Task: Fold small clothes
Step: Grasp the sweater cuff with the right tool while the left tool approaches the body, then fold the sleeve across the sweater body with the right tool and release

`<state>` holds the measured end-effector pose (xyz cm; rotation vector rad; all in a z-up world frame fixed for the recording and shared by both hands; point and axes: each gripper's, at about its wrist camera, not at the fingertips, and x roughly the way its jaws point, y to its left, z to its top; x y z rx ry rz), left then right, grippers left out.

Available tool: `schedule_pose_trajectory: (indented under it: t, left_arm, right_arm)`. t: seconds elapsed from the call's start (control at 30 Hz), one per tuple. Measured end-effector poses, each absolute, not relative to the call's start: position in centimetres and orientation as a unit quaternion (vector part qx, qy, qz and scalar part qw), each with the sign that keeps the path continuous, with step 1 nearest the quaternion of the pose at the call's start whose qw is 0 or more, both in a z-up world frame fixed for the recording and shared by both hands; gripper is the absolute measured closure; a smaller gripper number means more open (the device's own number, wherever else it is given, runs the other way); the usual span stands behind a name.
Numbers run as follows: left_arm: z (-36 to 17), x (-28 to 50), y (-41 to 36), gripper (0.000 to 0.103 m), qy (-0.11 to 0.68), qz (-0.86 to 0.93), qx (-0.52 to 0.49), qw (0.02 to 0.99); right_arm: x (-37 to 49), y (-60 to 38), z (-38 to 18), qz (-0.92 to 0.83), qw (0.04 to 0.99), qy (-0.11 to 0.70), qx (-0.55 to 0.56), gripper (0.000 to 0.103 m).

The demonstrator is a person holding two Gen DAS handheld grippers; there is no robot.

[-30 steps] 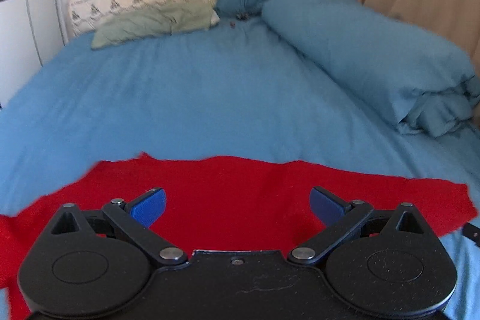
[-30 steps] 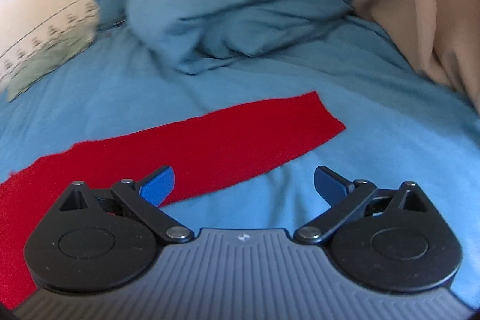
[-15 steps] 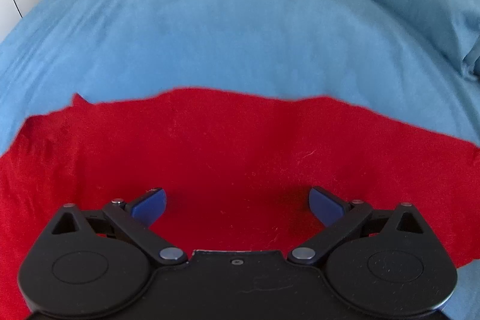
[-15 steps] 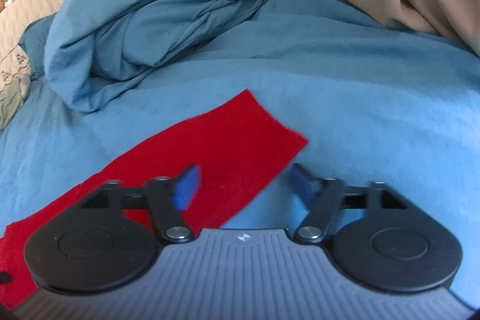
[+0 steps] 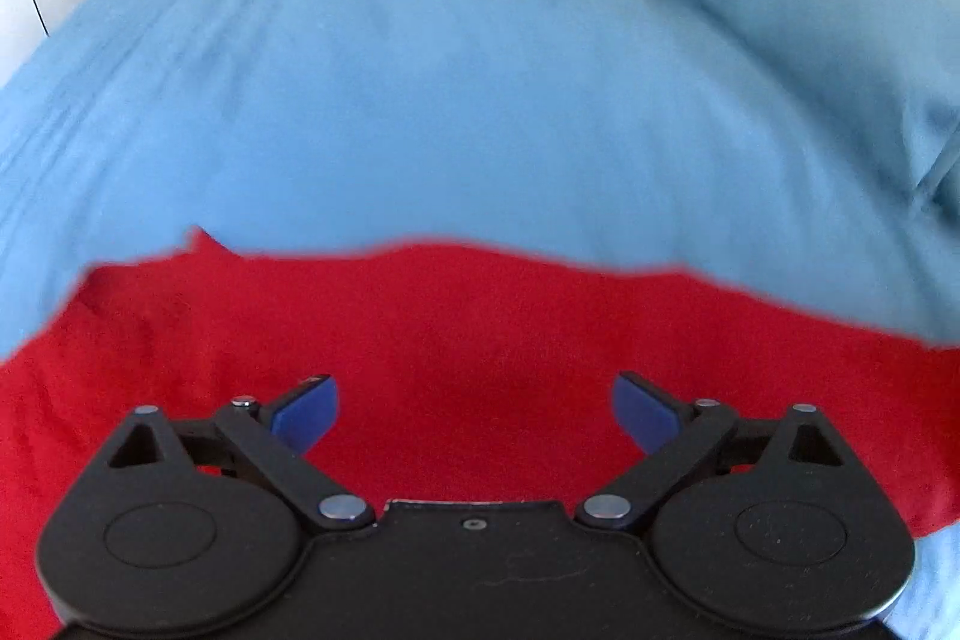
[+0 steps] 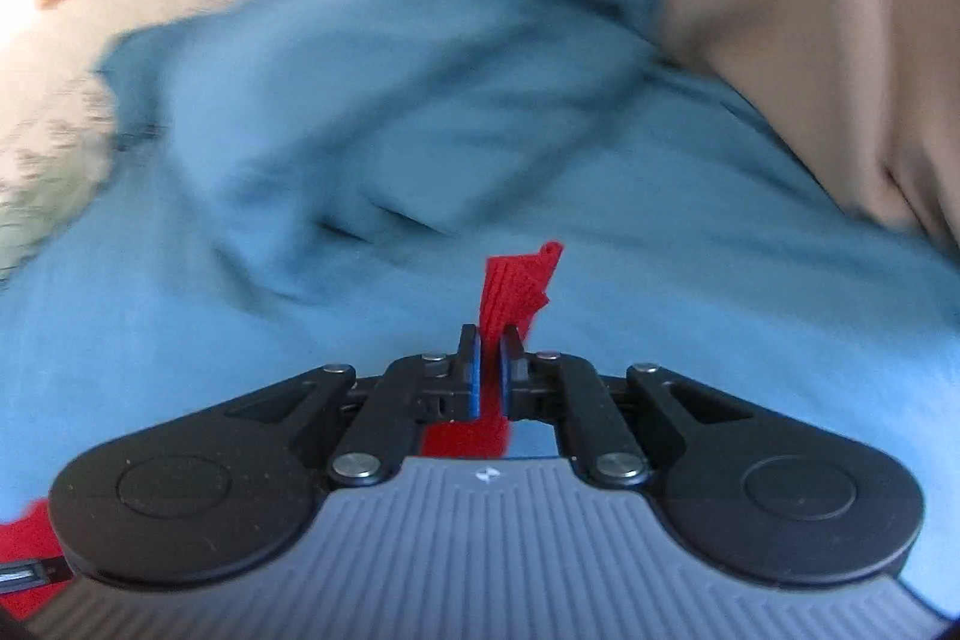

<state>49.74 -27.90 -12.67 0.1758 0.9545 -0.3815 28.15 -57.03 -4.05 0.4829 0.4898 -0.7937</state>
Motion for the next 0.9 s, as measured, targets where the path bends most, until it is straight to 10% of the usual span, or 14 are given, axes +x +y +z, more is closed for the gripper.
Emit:
schedule_pose_trajectory:
  t: [0.3, 0.6, 0.9]
  left_arm:
    - [-4.7, 51.8, -10.1, 0.0, 0.433, -0.124, 0.026, 0.893]
    - [-9.4, 49.6, 7.0, 0.0, 0.459, -0.028, 0.003, 0.888]
    - [-12.0, 47.7, 8.4, 0.0, 0.489, -0.045, -0.032, 0.87]
  right_arm:
    - [42.3, -38.6, 4.4, -0.075, 0.956, 0.204, 0.196, 0.082]
    - [48.9, -17.9, -8.6, 0.135, 0.922, 0.332, 0.145, 0.082]
    - [48.2, -12.5, -15.6, 0.155, 0.909, 0.383, 0.056, 0.075]
